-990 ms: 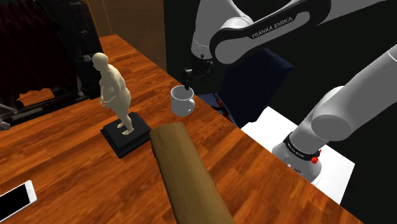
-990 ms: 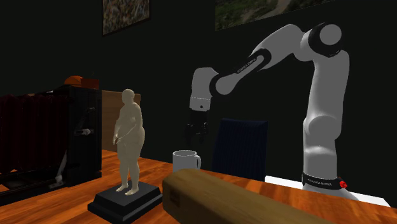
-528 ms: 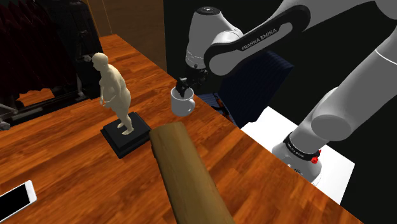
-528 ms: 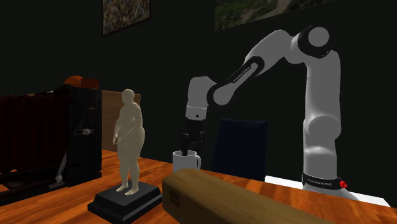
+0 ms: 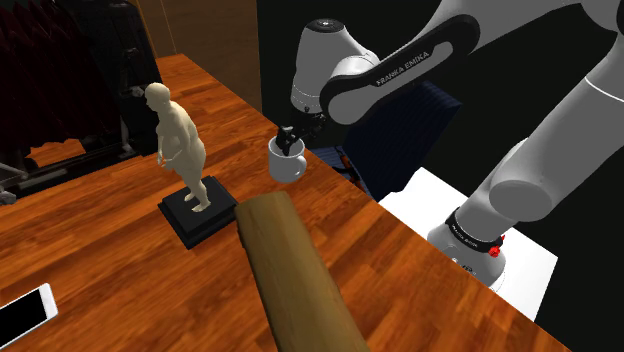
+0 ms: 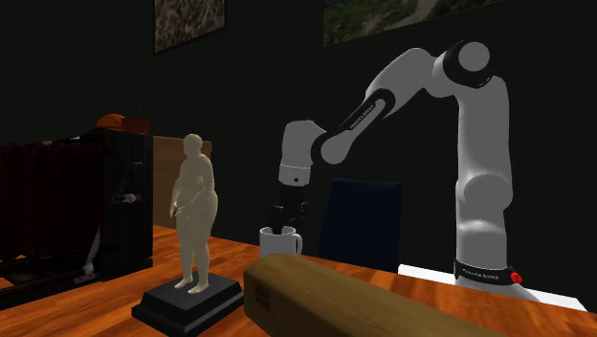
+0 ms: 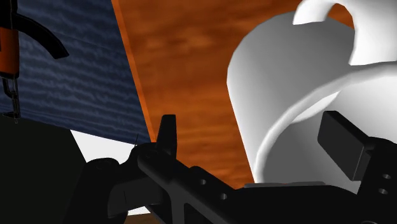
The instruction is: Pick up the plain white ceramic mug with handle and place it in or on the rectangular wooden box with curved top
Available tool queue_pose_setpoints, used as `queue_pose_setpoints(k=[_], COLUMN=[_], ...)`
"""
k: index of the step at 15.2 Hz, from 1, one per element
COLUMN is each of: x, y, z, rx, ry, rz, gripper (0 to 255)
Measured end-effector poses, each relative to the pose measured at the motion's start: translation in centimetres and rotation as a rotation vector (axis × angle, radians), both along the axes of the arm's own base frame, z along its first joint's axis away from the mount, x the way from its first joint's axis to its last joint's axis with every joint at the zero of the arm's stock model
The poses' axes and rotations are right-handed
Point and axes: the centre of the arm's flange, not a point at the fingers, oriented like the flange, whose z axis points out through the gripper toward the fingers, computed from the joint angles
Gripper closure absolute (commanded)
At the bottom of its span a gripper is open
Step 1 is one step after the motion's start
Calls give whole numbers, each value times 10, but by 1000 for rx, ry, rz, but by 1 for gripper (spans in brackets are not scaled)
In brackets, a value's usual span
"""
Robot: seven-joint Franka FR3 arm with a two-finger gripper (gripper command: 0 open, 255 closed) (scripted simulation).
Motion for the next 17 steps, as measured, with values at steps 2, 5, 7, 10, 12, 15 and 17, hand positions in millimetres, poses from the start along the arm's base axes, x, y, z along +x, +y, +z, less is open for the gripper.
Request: queue_pose_setpoints(k=[2, 5, 7, 10, 12, 15, 17], x=[0, 0, 0, 0, 0, 0, 1], y=[0, 0, 0, 0, 0, -1, 0], z=[0, 0, 0, 0, 2, 16, 26], rx=[0, 0, 0, 0, 0, 0, 0], ry=[0, 0, 0, 0, 0, 0, 0], rz=[0, 0, 0, 0, 0, 0, 0], gripper=[255, 255, 255, 255, 255, 255, 255])
